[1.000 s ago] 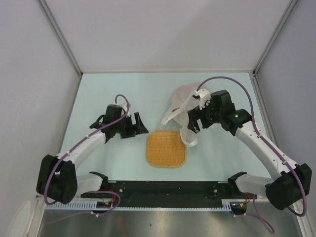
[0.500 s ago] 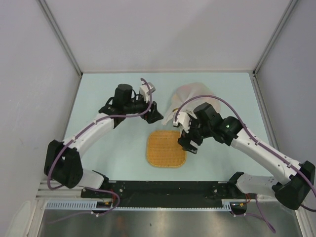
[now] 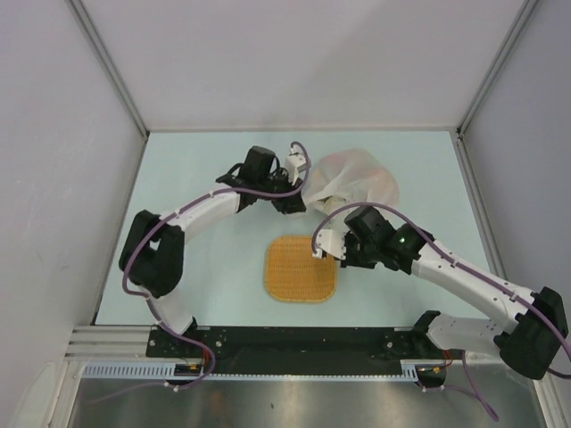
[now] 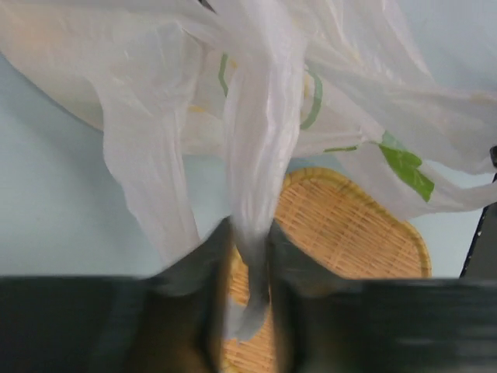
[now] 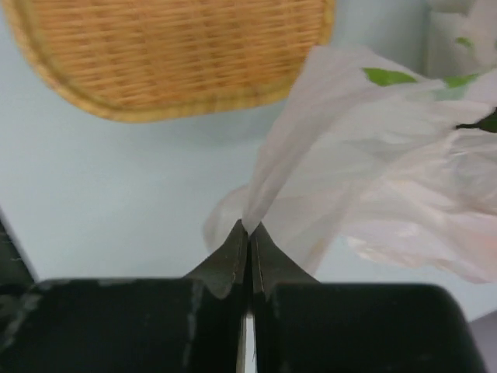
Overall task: Take the fake fruits out of the plastic bag
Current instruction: Adjust the plastic bag at the center of the board.
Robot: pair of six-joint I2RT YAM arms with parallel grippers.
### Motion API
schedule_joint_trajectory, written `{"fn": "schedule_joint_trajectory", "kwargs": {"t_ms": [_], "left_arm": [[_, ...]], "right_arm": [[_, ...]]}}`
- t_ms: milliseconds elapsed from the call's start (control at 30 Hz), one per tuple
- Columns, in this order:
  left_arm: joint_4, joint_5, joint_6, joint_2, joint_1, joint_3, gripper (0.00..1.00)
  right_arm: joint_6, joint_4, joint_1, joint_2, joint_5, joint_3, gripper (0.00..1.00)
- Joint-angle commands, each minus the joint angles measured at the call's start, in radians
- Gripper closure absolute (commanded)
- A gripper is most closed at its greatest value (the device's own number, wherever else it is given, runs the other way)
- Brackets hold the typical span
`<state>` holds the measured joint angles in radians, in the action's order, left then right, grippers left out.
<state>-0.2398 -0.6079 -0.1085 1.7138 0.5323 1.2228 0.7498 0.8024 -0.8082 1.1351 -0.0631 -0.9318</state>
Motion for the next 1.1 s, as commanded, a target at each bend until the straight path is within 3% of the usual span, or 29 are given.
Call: {"fn": "schedule_joint_trajectory", "kwargs": {"t_ms": [0, 200, 433, 600, 700, 867, 1000, 1067], "left_arm": [[-0.084, 0.085, -0.054, 0.081, -0.006, 0.251, 1.0], [-0.07, 0.013, 0.058, 0.19, -0.142, 0.562, 1.0], [0.048, -0.046, 0.231, 0.205, -0.264, 0.831, 1.0], [0.109, -0.033, 0.291, 0.132, -0.284, 0.9, 1.0], [0.12, -0.029, 0.326, 0.057, -0.284, 0.862, 1.0], [0.119, -0.012, 0.368, -0.089, -0.284, 0.651, 1.0], [0.06, -0.016, 0.337, -0.203, -0.282, 0.451, 1.0], [0.075, -0.026, 0.332, -0.279, -0.282, 0.287, 1.0]], "right_arm": [[0.275, -0.159, 0.084, 0.009, 0.183, 0.001, 1.0], [0.595, -0.579, 0.355, 0.121, 0.103, -0.047, 1.0], [0.542, -1.168, 0.445, 0.345, 0.158, -0.249, 1.0], [0.618, -1.489, 0.484, 0.437, 0.154, -0.32, 1.0], [0.626, -1.528, 0.517, 0.437, 0.118, -0.367, 1.0], [0.64, -1.502, 0.555, 0.394, 0.109, -0.368, 1.0], [0.588, -1.109, 0.569, 0.264, 0.072, -0.306, 1.0], [0.577, -1.011, 0.567, 0.169, 0.019, -0.192, 1.0]]}}
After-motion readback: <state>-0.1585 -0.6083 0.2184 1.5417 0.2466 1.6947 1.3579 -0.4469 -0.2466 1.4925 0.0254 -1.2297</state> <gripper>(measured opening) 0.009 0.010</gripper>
